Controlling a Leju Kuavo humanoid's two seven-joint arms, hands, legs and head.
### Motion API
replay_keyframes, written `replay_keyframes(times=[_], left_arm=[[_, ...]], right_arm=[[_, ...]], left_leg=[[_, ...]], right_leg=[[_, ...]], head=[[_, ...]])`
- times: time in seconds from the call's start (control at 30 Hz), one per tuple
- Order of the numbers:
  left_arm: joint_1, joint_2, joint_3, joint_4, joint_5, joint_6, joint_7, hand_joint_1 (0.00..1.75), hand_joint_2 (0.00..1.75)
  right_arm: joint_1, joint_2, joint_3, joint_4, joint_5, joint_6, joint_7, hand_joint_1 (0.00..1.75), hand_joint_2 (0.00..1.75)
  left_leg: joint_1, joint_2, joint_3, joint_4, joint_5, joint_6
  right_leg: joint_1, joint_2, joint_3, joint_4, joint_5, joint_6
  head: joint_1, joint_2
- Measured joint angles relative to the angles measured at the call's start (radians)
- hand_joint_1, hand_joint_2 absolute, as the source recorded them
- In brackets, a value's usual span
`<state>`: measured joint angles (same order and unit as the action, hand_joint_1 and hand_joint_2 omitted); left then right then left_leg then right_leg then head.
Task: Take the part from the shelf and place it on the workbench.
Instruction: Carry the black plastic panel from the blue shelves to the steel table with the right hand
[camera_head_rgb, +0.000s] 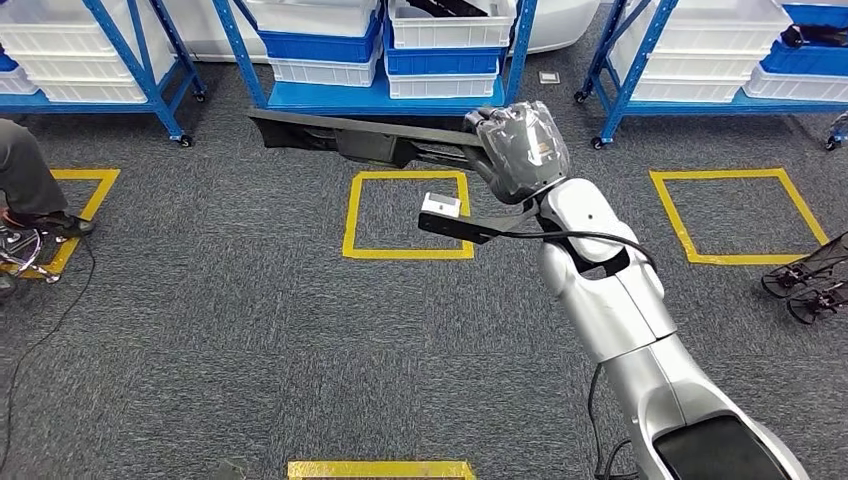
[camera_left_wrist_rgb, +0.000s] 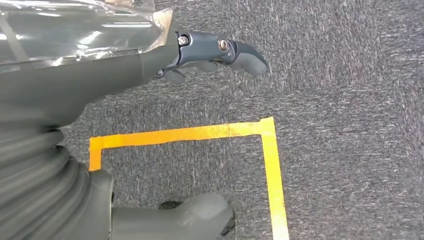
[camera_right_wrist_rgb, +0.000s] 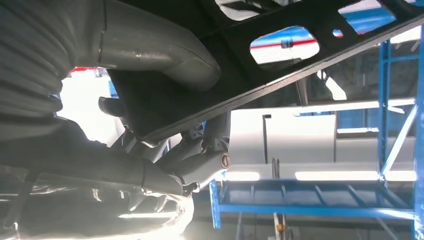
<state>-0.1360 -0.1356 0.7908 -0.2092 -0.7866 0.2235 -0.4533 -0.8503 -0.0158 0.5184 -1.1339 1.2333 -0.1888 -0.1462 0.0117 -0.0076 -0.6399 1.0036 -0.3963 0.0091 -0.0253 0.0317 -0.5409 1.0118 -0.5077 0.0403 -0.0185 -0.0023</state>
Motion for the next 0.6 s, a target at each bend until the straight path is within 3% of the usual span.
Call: replay_keyframes(times=[0.07,0.13,0.17,0.23,0.3,0.33,0.37,0.47,0.53,0.6], left_arm=[[0.001,0.001,0.000,0.000,0.000,0.001,-0.002,0.00,1.75],[0.002,0.001,0.000,0.000,0.000,0.002,-0.002,0.00,1.75],[0.003,0.002,0.000,0.000,0.000,0.002,-0.002,0.00,1.75],[0.003,0.001,0.000,0.000,-0.001,0.002,-0.002,0.00,1.75],[0.004,0.001,0.000,0.000,-0.002,0.002,-0.002,0.00,1.75],[0.004,0.001,0.000,0.000,-0.003,0.002,-0.002,0.00,1.75],[0.004,0.002,0.000,0.000,-0.003,0.002,-0.002,0.00,1.75],[0.001,0.003,0.000,0.000,-0.004,0.002,-0.001,0.00,1.75],[-0.002,0.003,-0.001,0.000,-0.006,0.002,0.000,0.00,1.75],[-0.002,0.003,-0.001,0.000,-0.007,0.002,0.001,0.00,1.75]], right_arm=[[0.001,0.000,0.004,0.001,0.009,0.000,-0.001,1.75,1.75],[0.001,-0.002,0.007,0.002,0.018,0.000,-0.001,1.75,1.75],[0.000,-0.001,0.008,0.003,0.022,0.000,-0.001,1.75,1.75],[0.000,-0.001,0.010,0.003,0.031,0.000,0.000,1.75,1.75],[0.003,-0.002,0.010,0.004,0.038,0.000,0.001,1.75,1.75],[0.004,-0.002,0.010,0.005,0.041,0.000,0.001,1.75,1.75],[0.005,-0.002,0.011,0.005,0.042,0.000,0.001,1.75,1.75],[0.002,-0.003,0.010,0.005,0.046,0.000,0.003,1.75,1.75],[-0.002,-0.004,0.010,0.005,0.050,-0.001,0.004,1.75,1.75],[-0.003,-0.005,0.010,0.005,0.054,-0.001,0.004,1.75,1.75]], left_leg=[[0.002,-0.007,-0.008,0.001,0.010,-0.010],[0.008,-0.010,-0.025,0.024,-0.007,-0.020],[0.010,-0.008,-0.043,0.061,-0.034,-0.024],[0.011,0.000,-0.095,0.191,-0.110,-0.029],[0.011,0.003,-0.129,0.289,-0.148,-0.031],[0.011,0.005,-0.120,0.285,-0.141,-0.029],[0.010,0.009,-0.091,0.245,-0.120,-0.024],[-0.003,0.058,0.025,0.054,-0.059,-0.003],[-0.013,0.065,0.039,0.018,-0.054,0.005],[-0.011,0.046,0.037,0.010,-0.045,0.015]], right_leg=[[0.005,-0.012,-0.008,0.004,0.010,-0.018],[0.003,-0.026,-0.013,0.005,0.020,-0.035],[0.001,-0.033,-0.016,0.004,0.024,-0.043],[0.005,-0.047,-0.022,0.004,0.030,-0.052],[0.011,-0.063,-0.027,0.005,0.033,-0.056],[0.014,-0.071,-0.029,0.005,0.033,-0.057],[0.016,-0.079,-0.029,0.005,0.034,-0.057],[0.026,-0.102,-0.029,0.006,0.034,-0.056],[0.032,-0.121,-0.031,0.006,0.035,-0.053],[0.033,-0.131,-0.034,0.008,0.033,-0.047]], head=[[-0.002,0.000],[-0.004,0.000],[-0.005,0.000],[-0.008,0.000],[-0.008,0.000],[-0.008,0.000],[-0.007,0.000],[-0.007,0.000],[-0.006,0.000],[-0.007,0.000]])
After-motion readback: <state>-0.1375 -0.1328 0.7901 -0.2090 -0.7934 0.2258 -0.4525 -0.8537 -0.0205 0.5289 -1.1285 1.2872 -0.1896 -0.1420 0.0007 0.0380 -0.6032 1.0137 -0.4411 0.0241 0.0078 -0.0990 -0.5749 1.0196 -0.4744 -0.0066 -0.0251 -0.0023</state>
